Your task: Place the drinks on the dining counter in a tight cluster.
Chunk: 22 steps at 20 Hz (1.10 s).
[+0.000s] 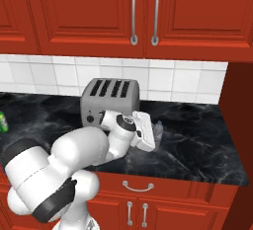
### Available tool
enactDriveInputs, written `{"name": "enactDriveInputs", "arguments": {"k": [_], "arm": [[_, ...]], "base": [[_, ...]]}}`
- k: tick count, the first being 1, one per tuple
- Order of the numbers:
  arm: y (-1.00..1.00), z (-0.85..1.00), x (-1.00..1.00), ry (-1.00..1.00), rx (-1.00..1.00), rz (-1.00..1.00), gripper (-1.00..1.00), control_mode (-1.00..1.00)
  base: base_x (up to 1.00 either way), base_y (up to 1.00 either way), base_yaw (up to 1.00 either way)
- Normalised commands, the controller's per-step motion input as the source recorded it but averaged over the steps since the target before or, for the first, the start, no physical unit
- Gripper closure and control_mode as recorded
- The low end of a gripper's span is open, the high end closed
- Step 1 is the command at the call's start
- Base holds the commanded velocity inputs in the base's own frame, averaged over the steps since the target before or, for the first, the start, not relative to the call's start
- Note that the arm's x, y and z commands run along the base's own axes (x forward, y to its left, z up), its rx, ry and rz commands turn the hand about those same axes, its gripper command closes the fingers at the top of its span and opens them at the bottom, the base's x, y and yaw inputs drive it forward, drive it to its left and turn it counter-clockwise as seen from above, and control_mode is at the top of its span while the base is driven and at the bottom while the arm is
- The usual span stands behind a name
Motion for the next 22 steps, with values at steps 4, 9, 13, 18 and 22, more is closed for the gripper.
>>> {"name": "enactDriveInputs", "arguments": {"k": [4, 9, 13, 18, 22], "arm": [[0.39, 0.25, -0.18, 0.0, -0.05, 0.0, 1.0, -1.0], [0.3, 0.31, -0.26, 0.0, -0.02, 0.0, 1.0, -1.0], [0.3, 0.36, -0.26, 0.0, 0.0, 0.0, 1.0, -1.0], [0.26, 0.4, -0.28, 0.0, -0.01, 0.0, 1.0, -1.0], [0.27, 0.37, -0.29, 0.0, 0.0, 0.0, 1.0, -1.0]], "base": [[0.0, 0.0, 0.0], [0.0, 0.0, 0.0], [0.0, 0.0, 0.0], [0.0, 0.0, 0.0], [0.0, 0.0, 0.0]]}}
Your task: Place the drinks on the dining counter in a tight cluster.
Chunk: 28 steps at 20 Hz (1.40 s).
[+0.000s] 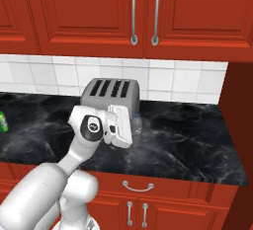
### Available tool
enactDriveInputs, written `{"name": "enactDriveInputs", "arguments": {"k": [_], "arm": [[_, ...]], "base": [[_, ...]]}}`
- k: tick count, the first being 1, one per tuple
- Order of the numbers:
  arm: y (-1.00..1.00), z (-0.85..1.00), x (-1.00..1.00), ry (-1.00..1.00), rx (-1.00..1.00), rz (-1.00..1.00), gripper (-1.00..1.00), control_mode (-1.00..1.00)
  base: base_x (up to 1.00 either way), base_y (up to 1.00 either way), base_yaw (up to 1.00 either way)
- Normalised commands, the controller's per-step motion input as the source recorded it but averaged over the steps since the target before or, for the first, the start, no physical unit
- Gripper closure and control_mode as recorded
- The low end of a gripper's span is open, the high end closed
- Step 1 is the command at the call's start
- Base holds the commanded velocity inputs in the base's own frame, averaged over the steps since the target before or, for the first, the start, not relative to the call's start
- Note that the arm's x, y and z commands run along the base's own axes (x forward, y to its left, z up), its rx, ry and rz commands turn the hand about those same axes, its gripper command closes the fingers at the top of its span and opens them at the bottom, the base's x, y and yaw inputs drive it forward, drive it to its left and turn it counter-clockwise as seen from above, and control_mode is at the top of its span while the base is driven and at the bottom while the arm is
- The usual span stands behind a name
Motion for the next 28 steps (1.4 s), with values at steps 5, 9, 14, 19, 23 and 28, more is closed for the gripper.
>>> {"name": "enactDriveInputs", "arguments": {"k": [5, 9, 14, 19, 23, 28], "arm": [[0.22, 0.35, -0.31, 0.0, 0.0, 0.0, 1.0, -1.0], [0.18, 0.34, -0.34, 0.0, 0.0, 0.0, 1.0, -1.0], [0.15, 0.32, -0.33, 0.0, 0.0, 0.0, 1.0, -1.0], [0.13, 0.31, -0.32, 0.0, 0.0, 0.0, 1.0, -1.0], [0.13, 0.31, -0.35, 0.0, 0.0, 0.0, 1.0, -1.0], [0.23, 0.22, -0.3, 0.0, -0.06, 0.01, 1.0, -1.0]], "base": [[0.0, 0.0, 0.0], [0.0, 0.0, 0.0], [0.0, 0.0, 0.0], [0.0, 0.0, 0.0], [0.0, 0.0, 0.0], [0.0, 0.0, 0.0]]}}
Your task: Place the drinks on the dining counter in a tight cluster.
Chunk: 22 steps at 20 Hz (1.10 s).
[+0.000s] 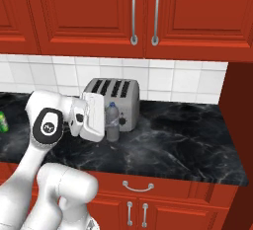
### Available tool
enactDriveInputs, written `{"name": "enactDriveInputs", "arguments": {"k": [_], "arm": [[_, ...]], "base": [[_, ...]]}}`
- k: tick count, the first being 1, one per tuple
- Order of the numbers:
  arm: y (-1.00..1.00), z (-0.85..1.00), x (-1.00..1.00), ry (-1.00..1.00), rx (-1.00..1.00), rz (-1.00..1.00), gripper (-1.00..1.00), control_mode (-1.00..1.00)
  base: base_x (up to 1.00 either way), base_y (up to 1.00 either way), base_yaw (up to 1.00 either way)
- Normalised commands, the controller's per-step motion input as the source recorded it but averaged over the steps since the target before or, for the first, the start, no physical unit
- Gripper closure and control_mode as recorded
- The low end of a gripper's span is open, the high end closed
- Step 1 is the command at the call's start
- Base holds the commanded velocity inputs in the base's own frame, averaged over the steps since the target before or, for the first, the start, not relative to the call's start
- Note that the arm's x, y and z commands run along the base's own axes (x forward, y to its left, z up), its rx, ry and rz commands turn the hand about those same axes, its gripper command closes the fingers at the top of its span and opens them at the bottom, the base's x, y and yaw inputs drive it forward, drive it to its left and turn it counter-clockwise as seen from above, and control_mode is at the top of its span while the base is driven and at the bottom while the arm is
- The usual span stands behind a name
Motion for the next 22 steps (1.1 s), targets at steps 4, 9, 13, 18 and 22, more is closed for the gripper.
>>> {"name": "enactDriveInputs", "arguments": {"k": [4, 9, 13, 18, 22], "arm": [[0.35, 0.13, -0.21, 0.0, -0.11, 0.03, 1.0, -1.0], [0.26, 0.08, -0.18, 0.0, -0.02, 0.01, 1.0, -1.0], [0.02, 0.0, 0.0, 0.0, 0.0, 0.0, 1.0, -1.0], [0.0, 0.0, 0.0, 0.0, 0.0, 0.0, 1.0, 1.0], [0.0, 0.0, 0.0, 0.0, 0.0, 0.0, 1.0, 1.0]], "base": [[0.0, 0.0, 0.0], [0.0, 0.0, 0.0], [0.0, 0.0, 0.0], [-0.07, 0.0, 0.0], [-0.54, 0.06, 0.0]]}}
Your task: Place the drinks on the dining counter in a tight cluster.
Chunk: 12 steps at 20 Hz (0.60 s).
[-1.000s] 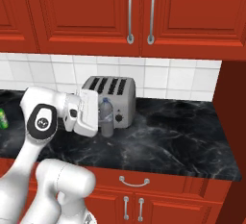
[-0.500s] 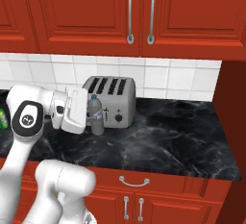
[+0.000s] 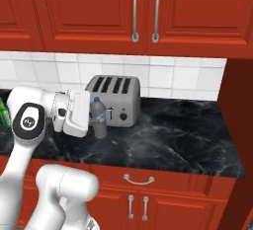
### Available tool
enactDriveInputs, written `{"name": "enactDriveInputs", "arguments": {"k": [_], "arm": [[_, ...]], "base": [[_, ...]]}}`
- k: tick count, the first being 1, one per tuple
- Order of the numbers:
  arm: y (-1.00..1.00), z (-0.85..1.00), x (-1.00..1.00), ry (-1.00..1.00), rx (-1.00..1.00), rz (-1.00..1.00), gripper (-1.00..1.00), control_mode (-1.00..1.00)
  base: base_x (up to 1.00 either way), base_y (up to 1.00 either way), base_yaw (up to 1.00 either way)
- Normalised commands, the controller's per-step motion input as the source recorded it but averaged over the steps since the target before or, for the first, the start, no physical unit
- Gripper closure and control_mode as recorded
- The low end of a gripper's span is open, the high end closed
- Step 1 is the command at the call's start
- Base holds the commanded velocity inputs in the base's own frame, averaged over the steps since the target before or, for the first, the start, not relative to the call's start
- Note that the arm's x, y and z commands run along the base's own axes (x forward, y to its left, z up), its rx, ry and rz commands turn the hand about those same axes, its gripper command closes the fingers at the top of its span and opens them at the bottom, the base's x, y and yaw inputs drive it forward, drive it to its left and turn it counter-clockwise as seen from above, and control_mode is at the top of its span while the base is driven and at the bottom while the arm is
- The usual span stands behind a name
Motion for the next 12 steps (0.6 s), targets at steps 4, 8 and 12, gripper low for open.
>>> {"name": "enactDriveInputs", "arguments": {"k": [4, 8, 12], "arm": [[0.0, 0.0, 0.0, 0.0, 0.0, 0.0, 1.0, 1.0], [0.0, 0.0, 0.0, 0.0, 0.0, 0.0, 1.0, 1.0], [0.0, 0.0, 0.0, 0.0, 0.0, 0.0, 1.0, 1.0]], "base": [[-0.68, 0.08, 0.0], [-0.77, 0.11, 0.0], [-0.85, 0.08, 0.0]]}}
